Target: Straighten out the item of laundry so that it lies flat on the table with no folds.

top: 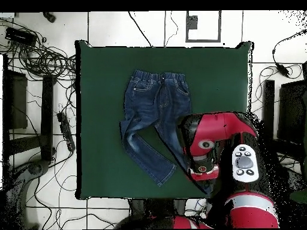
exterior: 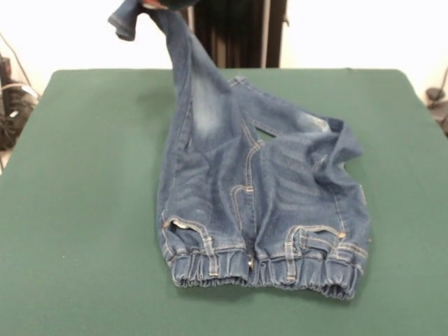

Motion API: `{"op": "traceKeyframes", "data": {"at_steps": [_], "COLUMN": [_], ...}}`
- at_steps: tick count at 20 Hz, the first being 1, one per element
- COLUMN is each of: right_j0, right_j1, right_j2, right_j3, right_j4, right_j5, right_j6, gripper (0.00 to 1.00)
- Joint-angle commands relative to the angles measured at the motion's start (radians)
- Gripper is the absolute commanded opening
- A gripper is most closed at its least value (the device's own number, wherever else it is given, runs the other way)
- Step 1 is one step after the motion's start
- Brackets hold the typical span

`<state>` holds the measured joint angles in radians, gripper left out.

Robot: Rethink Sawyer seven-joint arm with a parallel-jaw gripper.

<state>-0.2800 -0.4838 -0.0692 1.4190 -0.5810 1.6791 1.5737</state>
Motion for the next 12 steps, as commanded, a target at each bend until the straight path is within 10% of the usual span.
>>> {"op": "traceKeyframes", "data": {"at_steps": [1,2,3,12], "right_j0": [-0.032,-0.035,-0.04,-0.049], "right_j1": [0.023,0.021,0.023,0.027], "right_j2": [0.111,0.115,0.121,0.134], "right_j3": [-0.021,-0.02,-0.022,-0.033], "right_j4": [0.024,0.023,0.018,0.02], "right_j5": [0.061,0.059,0.07,0.104], "right_j6": [-0.11,-0.114,-0.12,-0.128], "gripper": [0.0,0.0,1.0,1.0]}}
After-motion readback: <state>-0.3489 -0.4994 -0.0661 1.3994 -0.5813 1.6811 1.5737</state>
